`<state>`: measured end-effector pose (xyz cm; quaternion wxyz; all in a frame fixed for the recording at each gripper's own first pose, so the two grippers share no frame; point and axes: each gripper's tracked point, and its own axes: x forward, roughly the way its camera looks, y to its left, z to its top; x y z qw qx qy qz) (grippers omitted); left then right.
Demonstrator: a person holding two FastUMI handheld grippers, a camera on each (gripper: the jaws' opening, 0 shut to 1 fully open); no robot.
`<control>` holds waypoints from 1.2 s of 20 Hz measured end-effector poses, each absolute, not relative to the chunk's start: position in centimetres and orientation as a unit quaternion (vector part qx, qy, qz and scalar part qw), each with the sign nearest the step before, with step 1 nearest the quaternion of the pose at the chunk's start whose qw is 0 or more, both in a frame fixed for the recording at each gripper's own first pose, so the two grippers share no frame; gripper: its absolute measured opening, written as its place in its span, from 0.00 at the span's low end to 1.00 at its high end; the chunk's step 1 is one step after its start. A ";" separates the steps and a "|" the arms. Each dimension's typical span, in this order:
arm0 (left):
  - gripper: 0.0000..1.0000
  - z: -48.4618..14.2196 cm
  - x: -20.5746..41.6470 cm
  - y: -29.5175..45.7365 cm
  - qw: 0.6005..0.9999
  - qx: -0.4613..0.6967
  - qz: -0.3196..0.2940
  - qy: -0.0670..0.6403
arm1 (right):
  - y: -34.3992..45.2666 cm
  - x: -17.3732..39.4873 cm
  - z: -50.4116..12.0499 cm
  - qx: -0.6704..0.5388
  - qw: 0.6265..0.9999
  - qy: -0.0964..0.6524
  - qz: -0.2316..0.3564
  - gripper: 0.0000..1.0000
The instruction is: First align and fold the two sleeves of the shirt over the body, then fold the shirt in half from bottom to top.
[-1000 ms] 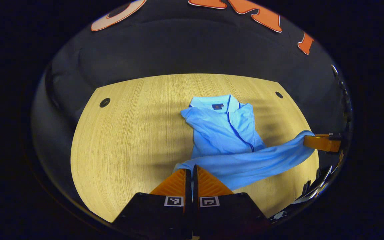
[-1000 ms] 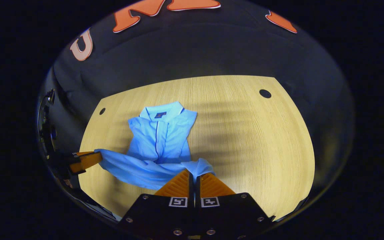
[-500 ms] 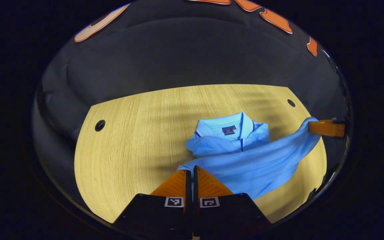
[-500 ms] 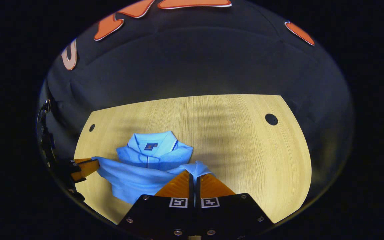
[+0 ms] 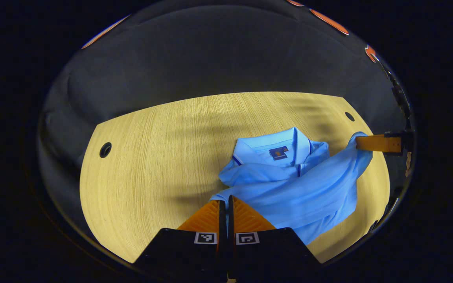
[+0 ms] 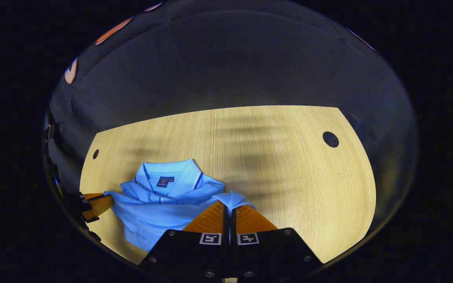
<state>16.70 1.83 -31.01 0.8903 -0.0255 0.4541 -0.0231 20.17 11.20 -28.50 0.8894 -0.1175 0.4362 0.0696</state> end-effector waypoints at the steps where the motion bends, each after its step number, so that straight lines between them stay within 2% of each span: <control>1: 0.04 -30.8 17.3 2.1 0.892 -0.031 -0.020 0.450 | 11.2 20.4 -28.4 -0.114 0.890 0.436 0.066 0.00; 8: 0.04 -30.8 19.2 3.7 0.898 -0.053 0.011 0.437 | 11.4 20.7 -28.8 -0.088 0.892 0.441 0.043 0.02; 9: 0.05 -31.2 18.9 3.6 0.896 -0.063 0.014 0.439 | 11.0 20.8 -29.0 -0.097 0.891 0.442 0.043 0.05; 10: 0.06 -31.4 18.9 3.6 0.896 -0.071 0.020 0.437 | 10.6 20.9 -29.0 -0.109 0.891 0.440 0.041 0.14; 11: 0.11 -31.0 18.9 3.9 0.899 -0.076 0.026 0.432 | 10.2 21.1 -29.2 -0.116 0.891 0.437 0.042 0.18; 12: 0.16 -30.9 19.1 4.4 0.902 -0.074 0.037 0.423 | 10.3 21.0 -29.1 -0.114 0.891 0.438 0.042 0.45; 13: 0.34 -30.5 19.2 4.7 0.906 -0.072 0.042 0.415 | 10.5 20.7 -29.0 -0.109 0.890 0.441 0.045 0.63; 14: 0.39 -29.8 19.2 4.8 0.910 -0.072 0.043 0.406 | 10.6 20.5 -28.5 -0.105 0.889 0.443 0.045 0.82; 15: 0.59 -29.1 18.9 5.0 0.914 -0.072 0.048 0.397 | 10.6 20.0 -28.3 -0.102 0.891 0.441 0.047 1.00; 17: 1.00 -26.4 18.2 5.6 0.923 -0.078 0.057 0.373 | 10.8 18.8 -26.8 -0.098 0.895 0.431 0.057 1.00; 24: 0.99 -16.8 12.5 7.0 0.960 -0.062 0.074 0.262 | 10.9 12.8 -20.1 -0.111 0.930 0.340 0.083 0.99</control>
